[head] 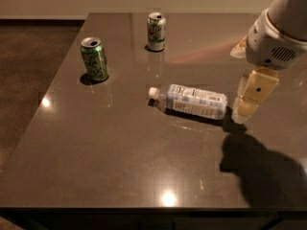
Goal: Pick blue plastic bottle
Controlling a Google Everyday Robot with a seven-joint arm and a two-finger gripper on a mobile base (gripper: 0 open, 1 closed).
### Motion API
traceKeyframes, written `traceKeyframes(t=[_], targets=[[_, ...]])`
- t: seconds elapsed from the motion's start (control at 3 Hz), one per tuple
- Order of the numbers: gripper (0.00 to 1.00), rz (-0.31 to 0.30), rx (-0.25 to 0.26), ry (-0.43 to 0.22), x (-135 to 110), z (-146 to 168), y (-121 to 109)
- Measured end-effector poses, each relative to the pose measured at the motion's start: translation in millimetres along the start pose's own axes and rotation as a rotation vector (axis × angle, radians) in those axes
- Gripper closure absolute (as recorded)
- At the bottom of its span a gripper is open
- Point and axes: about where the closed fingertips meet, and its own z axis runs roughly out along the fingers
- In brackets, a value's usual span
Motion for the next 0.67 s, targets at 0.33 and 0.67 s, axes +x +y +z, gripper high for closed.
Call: traceKeyframes(t=[0.33, 0.67], targets=[[0.00, 0.000, -0.038, -0.032, -14.2, 29.5, -12.8], [0.00, -0.002, -0.065, -0.043, -27.7, 58.6, -21.6]])
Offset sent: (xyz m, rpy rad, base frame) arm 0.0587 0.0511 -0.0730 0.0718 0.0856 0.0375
